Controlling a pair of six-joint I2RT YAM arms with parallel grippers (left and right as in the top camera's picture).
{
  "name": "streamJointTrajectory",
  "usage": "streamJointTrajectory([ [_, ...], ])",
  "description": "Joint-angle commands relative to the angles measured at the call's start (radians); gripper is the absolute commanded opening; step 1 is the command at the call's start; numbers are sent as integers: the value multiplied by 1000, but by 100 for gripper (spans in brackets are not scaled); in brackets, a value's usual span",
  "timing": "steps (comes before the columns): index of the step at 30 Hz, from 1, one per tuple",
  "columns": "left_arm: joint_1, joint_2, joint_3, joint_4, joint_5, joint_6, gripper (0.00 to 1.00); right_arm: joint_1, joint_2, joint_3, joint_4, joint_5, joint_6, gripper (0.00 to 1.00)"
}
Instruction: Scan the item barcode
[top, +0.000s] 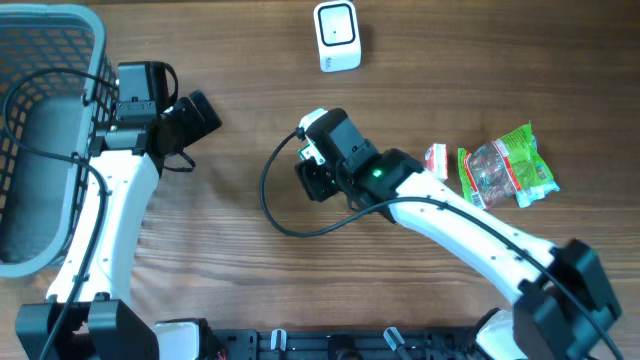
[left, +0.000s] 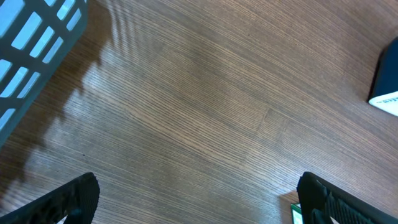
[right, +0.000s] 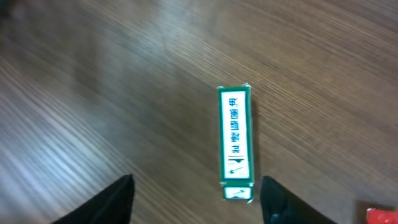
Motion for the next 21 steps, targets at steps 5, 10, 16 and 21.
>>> streamJointTrajectory([
  [5,4,-6,13,2,-6,-2,100,-35,219,-6,66,60,-64,70],
  [10,4,-6,13,2,-6,-2,100,-77,251,-6,66,4,-77,55],
  [16,4,-6,13,2,-6,-2,100,-77,297,-6,72,-99,-218,61],
  [21,4,-6,13,2,-6,-2,100,-77,243,18,93,-99,-217,59],
])
